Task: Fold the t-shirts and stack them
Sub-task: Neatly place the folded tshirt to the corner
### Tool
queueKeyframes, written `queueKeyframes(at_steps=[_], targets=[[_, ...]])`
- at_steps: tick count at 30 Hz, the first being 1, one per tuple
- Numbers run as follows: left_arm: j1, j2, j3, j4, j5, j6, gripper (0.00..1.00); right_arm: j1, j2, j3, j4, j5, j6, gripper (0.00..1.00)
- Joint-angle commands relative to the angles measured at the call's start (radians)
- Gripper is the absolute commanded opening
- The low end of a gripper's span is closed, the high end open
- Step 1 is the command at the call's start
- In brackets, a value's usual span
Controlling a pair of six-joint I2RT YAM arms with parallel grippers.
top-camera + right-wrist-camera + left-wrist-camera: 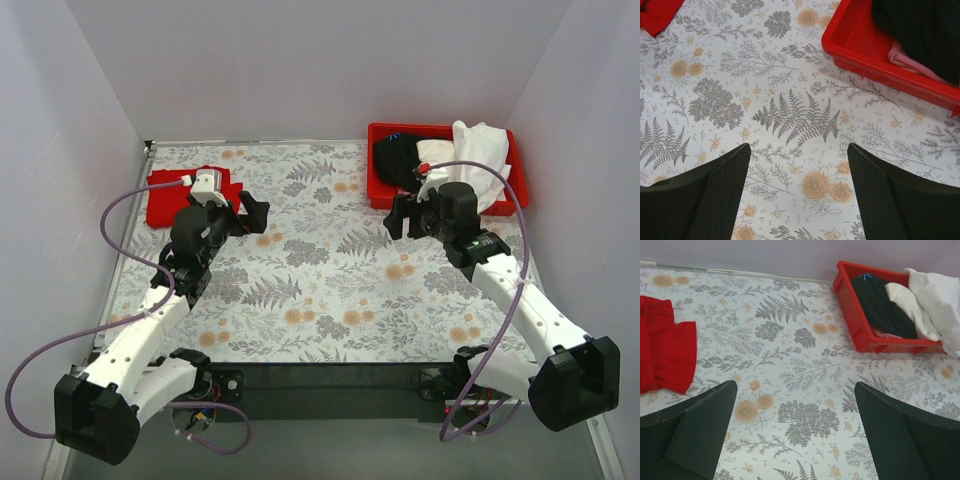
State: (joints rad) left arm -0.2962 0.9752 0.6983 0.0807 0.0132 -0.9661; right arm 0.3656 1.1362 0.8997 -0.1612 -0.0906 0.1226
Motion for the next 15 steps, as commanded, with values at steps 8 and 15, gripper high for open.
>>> queueKeyframes(at_steps=[8, 15], targets=[[-0.055, -0.04, 0.015, -0.024, -0.064, 0.004, 0.98, -0.005, -0.096, -0.076, 0.054, 0.057, 0.041, 0.71], [-0.055, -0.061, -0.002, -0.025, -0.088, 0.0, 0.98, -0.005, -0.108, -0.079, 0.046, 0.055, 0.041, 0.71]])
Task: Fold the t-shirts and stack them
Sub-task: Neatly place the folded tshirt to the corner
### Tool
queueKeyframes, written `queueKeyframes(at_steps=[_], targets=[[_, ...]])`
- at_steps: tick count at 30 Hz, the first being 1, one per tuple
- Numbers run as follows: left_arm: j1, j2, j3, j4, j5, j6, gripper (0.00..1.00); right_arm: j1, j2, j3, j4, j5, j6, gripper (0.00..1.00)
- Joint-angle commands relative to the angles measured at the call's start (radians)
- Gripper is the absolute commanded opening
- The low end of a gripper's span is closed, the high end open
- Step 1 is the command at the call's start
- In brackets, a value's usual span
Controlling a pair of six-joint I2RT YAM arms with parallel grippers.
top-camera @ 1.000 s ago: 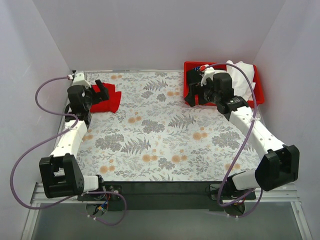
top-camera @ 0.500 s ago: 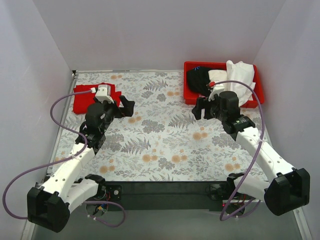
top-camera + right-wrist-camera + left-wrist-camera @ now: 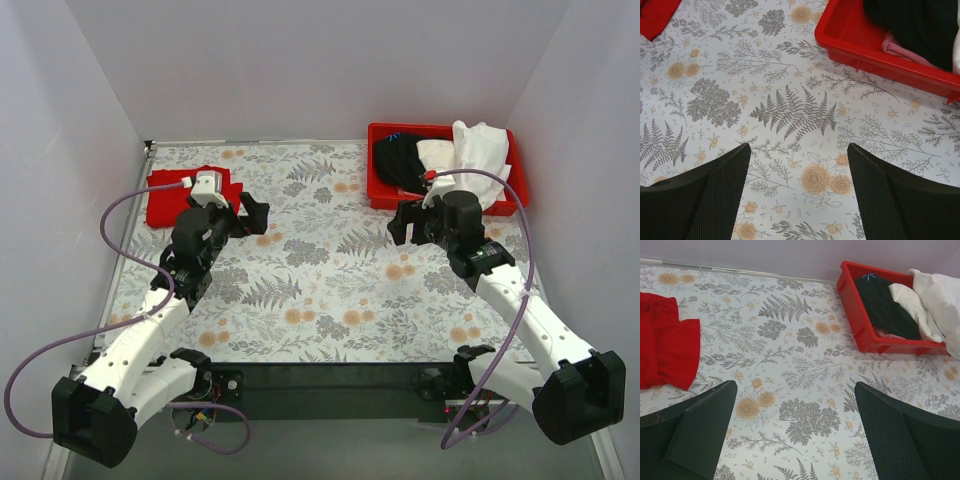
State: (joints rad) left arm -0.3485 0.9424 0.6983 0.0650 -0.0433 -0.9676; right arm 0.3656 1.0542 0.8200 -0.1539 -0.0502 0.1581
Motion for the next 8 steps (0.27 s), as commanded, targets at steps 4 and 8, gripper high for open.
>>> queueKeyframes(at_steps=[4, 8], targets=[[-0.003, -0.047, -0.002, -0.011, -0.02, -0.008, 0.98, -0.005, -0.04, -0.001, 0.024, 0.029, -0.006, 0.71], [-0.003, -0.067, -0.01, -0.007, -0.036, -0.013, 0.98, -0.005, -0.051, -0.001, 0.014, 0.039, -0.023, 0.72]])
